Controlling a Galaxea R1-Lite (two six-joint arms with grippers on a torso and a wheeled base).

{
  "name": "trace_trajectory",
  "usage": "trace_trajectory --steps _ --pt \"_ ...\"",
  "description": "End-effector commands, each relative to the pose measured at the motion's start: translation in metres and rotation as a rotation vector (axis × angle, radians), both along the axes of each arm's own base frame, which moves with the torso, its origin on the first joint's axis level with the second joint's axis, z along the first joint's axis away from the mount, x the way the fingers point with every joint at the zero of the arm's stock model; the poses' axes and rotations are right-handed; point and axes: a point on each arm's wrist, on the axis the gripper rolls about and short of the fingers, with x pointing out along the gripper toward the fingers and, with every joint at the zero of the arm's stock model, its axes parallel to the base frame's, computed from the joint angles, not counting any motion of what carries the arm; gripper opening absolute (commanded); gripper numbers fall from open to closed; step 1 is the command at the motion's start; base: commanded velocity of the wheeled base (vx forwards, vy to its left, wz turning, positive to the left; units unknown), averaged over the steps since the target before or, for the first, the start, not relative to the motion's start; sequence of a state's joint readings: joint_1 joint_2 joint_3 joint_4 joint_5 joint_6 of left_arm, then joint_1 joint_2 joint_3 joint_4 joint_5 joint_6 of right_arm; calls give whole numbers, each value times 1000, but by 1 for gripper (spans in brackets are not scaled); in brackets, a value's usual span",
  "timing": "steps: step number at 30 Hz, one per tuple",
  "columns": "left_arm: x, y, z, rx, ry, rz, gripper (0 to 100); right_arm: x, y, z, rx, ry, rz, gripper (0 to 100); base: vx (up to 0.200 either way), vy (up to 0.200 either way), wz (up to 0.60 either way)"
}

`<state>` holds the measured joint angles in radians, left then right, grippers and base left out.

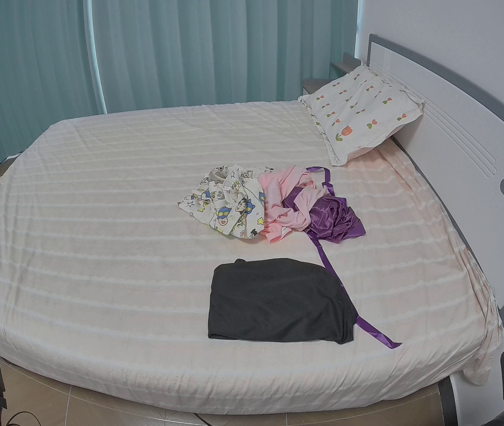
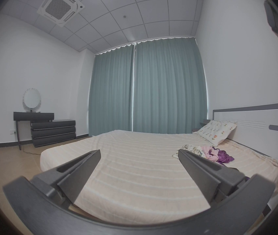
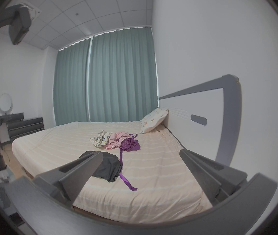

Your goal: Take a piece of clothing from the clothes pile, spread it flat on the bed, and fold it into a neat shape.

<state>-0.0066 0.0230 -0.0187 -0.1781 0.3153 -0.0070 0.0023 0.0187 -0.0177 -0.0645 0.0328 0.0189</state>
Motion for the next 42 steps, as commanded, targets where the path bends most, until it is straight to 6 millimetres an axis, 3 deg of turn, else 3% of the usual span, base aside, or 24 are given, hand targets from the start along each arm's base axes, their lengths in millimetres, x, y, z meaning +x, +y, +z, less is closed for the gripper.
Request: trace_trajectory --steps 1,5,19,34,38,42 --pt "0 -2 -6 11 5 -64 100 0 1 -4 -52 -16 47 100 0 0 0" --pt "1 -4 -9 27 32 -167 100 0 2 -4 -63 -18 74 100 0 0 0" --pt "2 -5 -16 82 118 -222 100 0 0 -4 5 -13 -16 100 0 0 0" --pt "2 -6 -16 100 124 -251 100 0 0 -5 2 -1 2 100 0 0 0" --pt "3 -9 -24 52 192 -385 100 0 2 -6 0 15 65 100 0 0 0" --pt "2 -8 -24 52 180 -371 100 0 1 -6 -18 15 44 100 0 0 0"
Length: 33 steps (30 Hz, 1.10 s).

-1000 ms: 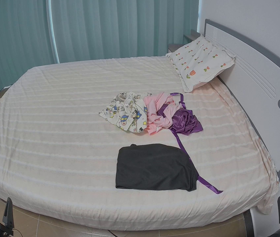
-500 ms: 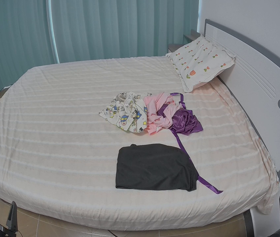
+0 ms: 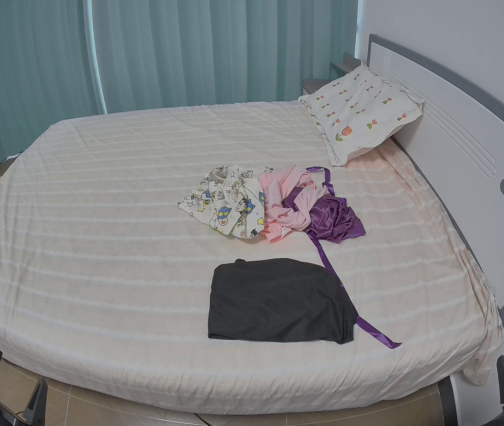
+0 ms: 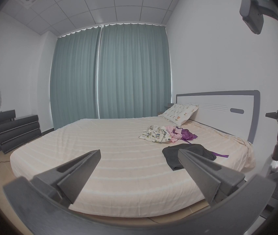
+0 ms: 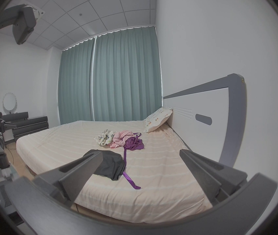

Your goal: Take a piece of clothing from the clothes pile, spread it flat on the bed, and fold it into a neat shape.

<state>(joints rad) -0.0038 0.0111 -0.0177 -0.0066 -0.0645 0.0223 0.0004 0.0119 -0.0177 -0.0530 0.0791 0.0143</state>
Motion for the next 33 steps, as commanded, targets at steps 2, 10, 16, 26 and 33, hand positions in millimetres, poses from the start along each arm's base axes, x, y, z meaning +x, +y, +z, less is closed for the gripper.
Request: trace_trajectory --steps 2,10,16,26,33 --pt "1 0 -6 -15 23 5 100 1 -1 -9 -46 44 -63 100 0 0 0" --pt "1 1 -6 -16 21 62 100 1 -2 -11 -17 64 -88 100 0 0 0" --pt "1 1 -6 -18 22 62 100 1 -2 -11 -17 63 -85 100 0 0 0" --pt "1 1 -6 -16 22 56 100 1 -2 -11 -20 64 -83 100 0 0 0" --pt "1 1 -6 -16 22 54 100 1 -2 -11 -18 64 -83 100 0 0 0"
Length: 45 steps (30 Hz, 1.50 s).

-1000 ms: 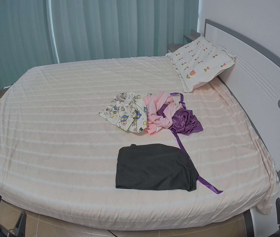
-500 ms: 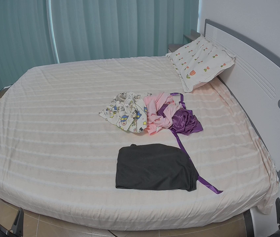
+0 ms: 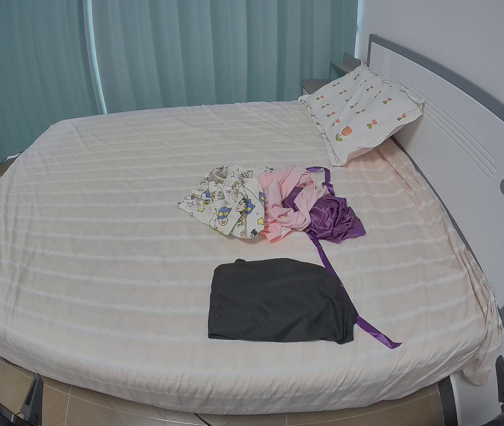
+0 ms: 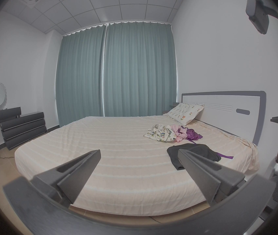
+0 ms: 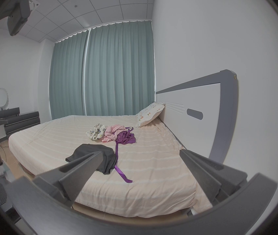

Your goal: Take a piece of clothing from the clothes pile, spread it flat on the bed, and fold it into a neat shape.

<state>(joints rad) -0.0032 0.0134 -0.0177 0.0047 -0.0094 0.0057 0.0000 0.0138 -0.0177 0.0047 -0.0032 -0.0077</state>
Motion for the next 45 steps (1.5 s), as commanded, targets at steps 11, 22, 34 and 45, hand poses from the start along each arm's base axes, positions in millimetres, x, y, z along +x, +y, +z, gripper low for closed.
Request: trace_trajectory --steps 11,22,34,45 --pt "1 0 -5 0 7 0 100 0 0 -5 2 4 0 100 0 0 0" --pt "1 0 -5 0 7 0 100 0 0 -5 0 4 0 100 0 0 0" --pt "1 0 -5 0 7 0 100 0 0 -5 2 4 0 100 0 0 0" --pt "1 0 -5 0 7 -1 100 0 0 -5 2 4 0 100 0 0 0"
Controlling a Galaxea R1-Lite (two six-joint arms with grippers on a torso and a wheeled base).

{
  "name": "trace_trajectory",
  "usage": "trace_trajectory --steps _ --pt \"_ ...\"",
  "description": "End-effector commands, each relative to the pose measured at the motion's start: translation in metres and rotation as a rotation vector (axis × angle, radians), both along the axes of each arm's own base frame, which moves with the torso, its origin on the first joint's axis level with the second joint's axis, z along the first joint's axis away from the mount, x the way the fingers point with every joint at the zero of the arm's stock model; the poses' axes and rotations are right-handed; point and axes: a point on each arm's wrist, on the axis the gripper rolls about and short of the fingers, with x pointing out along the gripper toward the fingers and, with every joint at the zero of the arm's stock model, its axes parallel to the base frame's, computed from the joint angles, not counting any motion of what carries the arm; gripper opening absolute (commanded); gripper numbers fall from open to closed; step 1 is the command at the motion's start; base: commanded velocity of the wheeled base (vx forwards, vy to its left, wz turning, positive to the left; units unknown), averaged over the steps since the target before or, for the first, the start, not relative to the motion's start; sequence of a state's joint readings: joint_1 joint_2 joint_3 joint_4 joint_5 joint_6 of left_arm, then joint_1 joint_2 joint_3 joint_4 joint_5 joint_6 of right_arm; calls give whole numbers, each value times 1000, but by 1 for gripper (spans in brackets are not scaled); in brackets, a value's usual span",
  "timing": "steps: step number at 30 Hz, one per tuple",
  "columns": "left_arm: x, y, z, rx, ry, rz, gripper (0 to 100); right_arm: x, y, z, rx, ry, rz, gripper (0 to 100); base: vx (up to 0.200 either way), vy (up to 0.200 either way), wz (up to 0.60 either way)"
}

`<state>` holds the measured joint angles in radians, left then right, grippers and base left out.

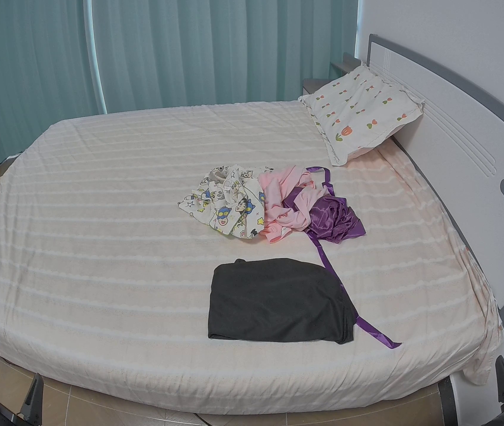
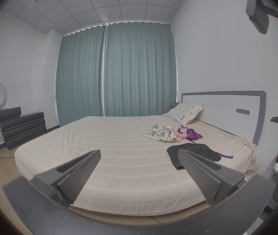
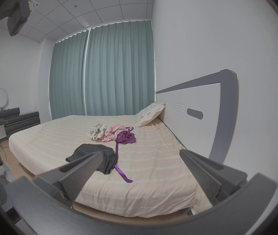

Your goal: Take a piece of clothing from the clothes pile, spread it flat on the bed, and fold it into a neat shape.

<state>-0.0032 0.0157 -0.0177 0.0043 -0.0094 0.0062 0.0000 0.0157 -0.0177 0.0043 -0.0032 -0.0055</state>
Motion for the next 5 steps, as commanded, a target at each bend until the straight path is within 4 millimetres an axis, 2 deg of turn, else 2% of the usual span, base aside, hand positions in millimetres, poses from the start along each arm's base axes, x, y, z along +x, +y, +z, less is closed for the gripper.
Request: trace_trajectory --steps 1,5 --pt "0 0 -5 0 5 0 100 0 0 -5 -1 4 0 100 0 0 0" --pt "0 0 -5 0 5 -1 100 0 0 -5 -1 2 0 100 0 0 0"
